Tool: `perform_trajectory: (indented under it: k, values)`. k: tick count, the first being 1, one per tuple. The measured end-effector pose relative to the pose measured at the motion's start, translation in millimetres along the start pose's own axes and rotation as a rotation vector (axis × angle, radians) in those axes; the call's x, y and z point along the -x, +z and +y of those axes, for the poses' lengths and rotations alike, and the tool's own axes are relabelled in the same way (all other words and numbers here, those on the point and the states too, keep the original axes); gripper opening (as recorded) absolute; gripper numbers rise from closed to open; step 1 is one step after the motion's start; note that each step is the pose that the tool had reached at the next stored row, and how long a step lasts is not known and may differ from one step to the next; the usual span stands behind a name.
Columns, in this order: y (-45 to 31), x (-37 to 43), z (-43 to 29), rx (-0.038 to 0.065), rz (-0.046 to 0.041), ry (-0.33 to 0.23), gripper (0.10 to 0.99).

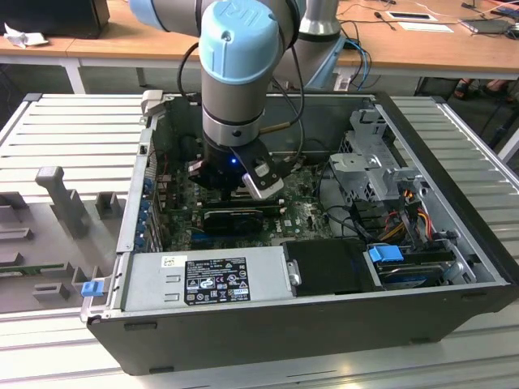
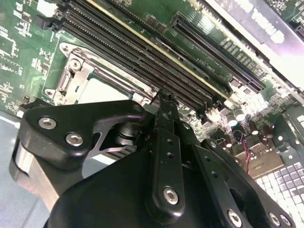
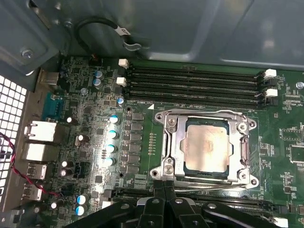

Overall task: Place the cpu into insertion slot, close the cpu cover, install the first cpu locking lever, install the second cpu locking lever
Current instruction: 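Install the second cpu locking lever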

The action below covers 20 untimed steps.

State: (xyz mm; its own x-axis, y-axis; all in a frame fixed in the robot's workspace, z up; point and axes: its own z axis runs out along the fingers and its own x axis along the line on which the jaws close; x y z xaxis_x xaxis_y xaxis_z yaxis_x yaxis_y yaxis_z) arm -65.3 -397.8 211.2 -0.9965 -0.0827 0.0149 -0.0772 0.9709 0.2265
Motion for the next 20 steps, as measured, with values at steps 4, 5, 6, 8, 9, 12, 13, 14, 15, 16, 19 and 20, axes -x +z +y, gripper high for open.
perform_trajectory:
  k: [4, 5, 6, 8, 9, 12, 13, 14, 15, 16, 19, 20]
  values:
    - [3.7, -0.5, -2.5, 0.009, -0.0007, 0.000, 0.106]
    - [4.4, -0.6, -3.0, 0.012, -0.0008, -0.001, 0.106]
    - [5.6, -0.9, -3.6, 0.017, -0.0013, -0.001, 0.106]
    - [7.0, -1.0, -4.6, 0.026, -0.0019, -0.001, 0.106]
    - [8.3, -1.1, -5.9, 0.037, -0.0027, -0.002, 0.106]
    - [10.3, -1.7, -7.7, 0.047, -0.0035, -0.002, 0.106]
    - [10.4, -2.0, -7.9, 0.049, -0.0035, -0.002, 0.106]
    - [10.5, -2.3, -8.1, 0.052, -0.0037, -0.003, 0.106]
    - [10.6, -2.5, -8.1, 0.056, -0.0041, -0.003, 0.106]
    - [10.6, -2.6, -8.2, 0.061, -0.0046, -0.003, 0.106]
    - [12.0, -3.2, -8.7, 0.075, -0.0057, -0.003, 0.106]
    - [12.3, -3.3, -8.8, 0.076, -0.0058, -0.003, 0.106]
